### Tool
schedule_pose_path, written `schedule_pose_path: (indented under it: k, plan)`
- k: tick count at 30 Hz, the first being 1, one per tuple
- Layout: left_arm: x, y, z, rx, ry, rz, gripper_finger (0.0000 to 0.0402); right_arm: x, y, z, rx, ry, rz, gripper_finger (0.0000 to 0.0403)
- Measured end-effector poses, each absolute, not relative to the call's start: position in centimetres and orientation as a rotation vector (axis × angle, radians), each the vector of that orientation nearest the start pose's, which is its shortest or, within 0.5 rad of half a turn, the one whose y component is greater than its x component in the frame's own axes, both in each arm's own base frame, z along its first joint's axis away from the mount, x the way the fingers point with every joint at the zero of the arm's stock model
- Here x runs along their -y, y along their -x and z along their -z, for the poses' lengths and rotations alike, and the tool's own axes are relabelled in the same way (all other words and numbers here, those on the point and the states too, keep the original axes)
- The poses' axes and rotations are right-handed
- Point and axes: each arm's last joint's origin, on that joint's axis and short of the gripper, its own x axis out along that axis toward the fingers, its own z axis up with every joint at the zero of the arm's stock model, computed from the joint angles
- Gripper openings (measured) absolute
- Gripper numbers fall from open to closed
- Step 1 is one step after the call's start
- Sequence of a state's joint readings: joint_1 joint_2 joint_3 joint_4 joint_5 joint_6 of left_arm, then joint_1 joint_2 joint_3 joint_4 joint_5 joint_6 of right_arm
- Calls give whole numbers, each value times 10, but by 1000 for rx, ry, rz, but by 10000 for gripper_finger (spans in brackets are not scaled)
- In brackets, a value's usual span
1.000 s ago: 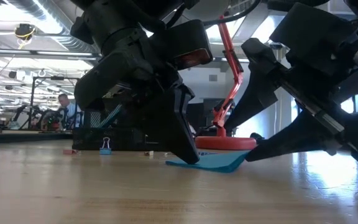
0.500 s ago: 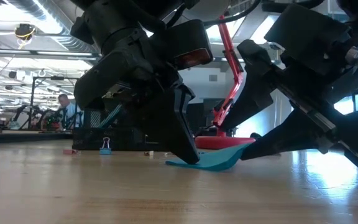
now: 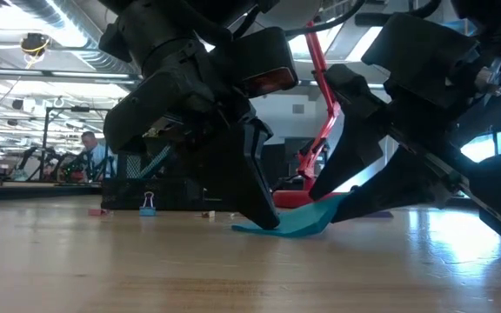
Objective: Pick and place office supplies into organizer
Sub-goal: Put the blue sticky notes into the black desk organizer
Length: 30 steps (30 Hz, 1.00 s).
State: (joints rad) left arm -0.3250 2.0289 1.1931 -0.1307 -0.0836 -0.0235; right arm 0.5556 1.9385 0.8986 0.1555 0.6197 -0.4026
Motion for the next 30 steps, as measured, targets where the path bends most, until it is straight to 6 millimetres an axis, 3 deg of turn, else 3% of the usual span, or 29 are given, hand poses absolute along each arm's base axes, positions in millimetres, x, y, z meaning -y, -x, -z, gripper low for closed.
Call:
schedule_pose_path:
  k: [30]
  plan:
    - [126,-380,-119,-953,-171,220,9,-169,-304,-98,-761,882,-95,41]
